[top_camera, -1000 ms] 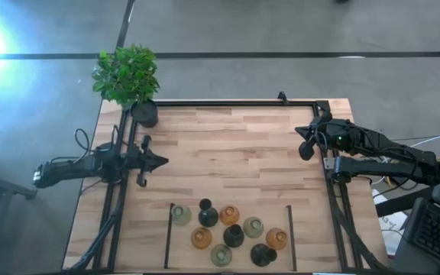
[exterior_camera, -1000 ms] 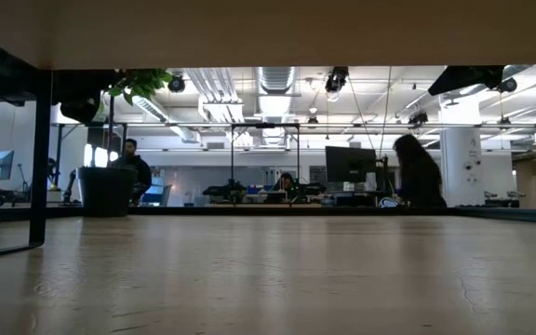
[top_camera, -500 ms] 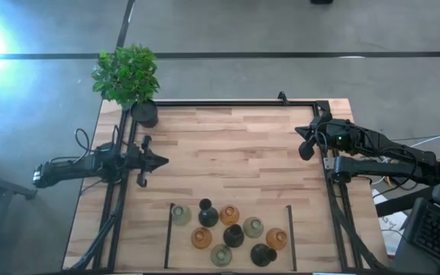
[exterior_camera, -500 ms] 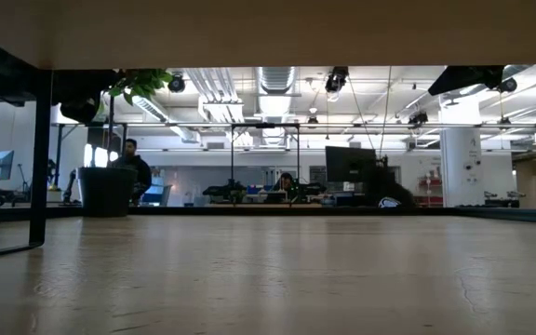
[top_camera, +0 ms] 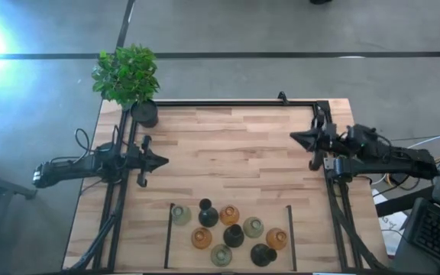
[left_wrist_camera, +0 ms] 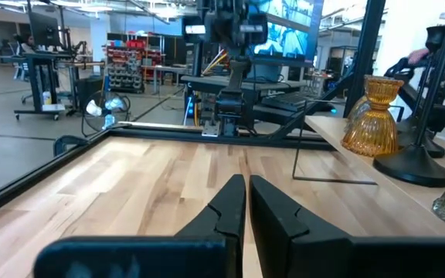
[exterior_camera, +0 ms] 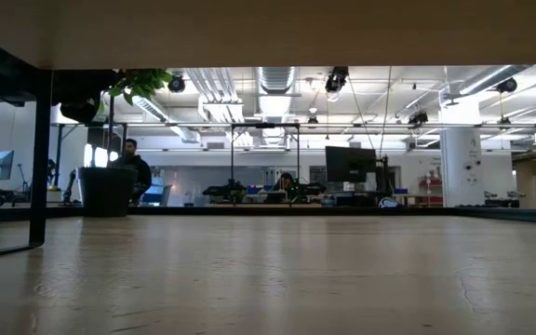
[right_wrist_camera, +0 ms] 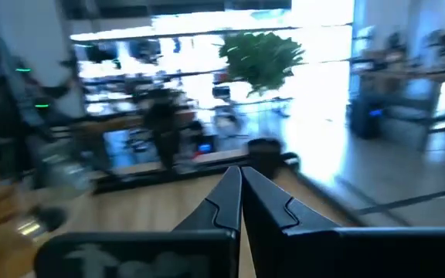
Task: Pick & Place candle stick holders
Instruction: Return to Home Position
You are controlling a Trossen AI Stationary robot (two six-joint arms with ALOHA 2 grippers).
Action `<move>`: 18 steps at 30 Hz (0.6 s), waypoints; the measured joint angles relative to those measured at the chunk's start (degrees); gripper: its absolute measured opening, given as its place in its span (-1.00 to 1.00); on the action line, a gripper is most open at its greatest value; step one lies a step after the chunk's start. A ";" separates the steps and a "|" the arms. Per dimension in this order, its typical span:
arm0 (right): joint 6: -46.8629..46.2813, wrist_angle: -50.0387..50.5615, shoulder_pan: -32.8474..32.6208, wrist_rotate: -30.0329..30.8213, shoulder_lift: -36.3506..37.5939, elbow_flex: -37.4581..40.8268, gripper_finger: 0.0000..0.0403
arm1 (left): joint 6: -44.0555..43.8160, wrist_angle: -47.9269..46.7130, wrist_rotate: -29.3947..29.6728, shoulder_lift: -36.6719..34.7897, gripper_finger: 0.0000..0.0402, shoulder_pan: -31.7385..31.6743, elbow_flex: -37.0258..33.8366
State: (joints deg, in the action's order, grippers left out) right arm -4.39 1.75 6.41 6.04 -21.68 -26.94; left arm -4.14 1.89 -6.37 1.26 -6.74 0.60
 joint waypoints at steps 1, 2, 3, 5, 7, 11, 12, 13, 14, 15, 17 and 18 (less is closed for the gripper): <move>-0.99 -0.90 -1.49 0.12 1.31 2.05 -0.96 | 0.00 0.00 0.00 0.00 -0.88 0.00 0.00; -1.72 -2.05 -3.01 0.02 2.63 4.14 -0.96 | 0.00 0.00 0.00 0.00 -0.88 0.00 0.00; -1.71 -3.54 -4.46 -0.41 4.06 6.20 -0.96 | 0.00 0.00 0.00 0.00 -0.88 0.00 0.00; 1.77 -6.92 -7.06 -2.38 6.96 10.26 -0.96 | 0.00 0.00 0.00 0.01 -0.88 0.00 0.00; 5.84 -10.87 -9.01 -3.15 9.98 13.89 -0.96 | 0.00 0.00 0.00 0.02 -0.88 0.00 0.00; 7.39 -11.89 -10.49 -3.45 15.98 19.56 -0.96 | 0.02 -0.01 0.00 0.04 -0.88 0.00 0.02; 6.82 -11.83 -10.53 -3.41 17.24 20.87 -0.96 | 0.01 0.00 -0.02 0.04 -0.88 0.00 0.02; 6.22 -11.81 -10.53 -3.53 18.40 22.18 -0.96 | 0.02 -0.02 -0.01 0.04 -0.88 0.00 0.02; 5.99 -11.79 -10.55 -3.59 19.43 23.31 -0.96 | 0.02 -0.02 -0.02 0.05 -0.88 0.00 0.02; 5.58 -11.85 -10.55 -3.57 20.41 24.36 -0.96 | 0.02 -0.02 -0.02 0.07 -0.88 0.00 0.02; 4.32 -11.85 -10.53 -3.57 21.71 26.37 -0.96 | 0.00 -0.02 0.00 0.07 -0.88 0.00 0.02; 3.70 -11.21 -10.56 -3.68 21.68 26.46 -0.96 | 0.02 -0.02 -0.01 0.09 -0.88 0.00 0.02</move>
State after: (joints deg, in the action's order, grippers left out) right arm -0.69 -9.46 -4.15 2.35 0.00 -0.48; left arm -4.12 1.87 -6.38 1.34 -6.74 0.62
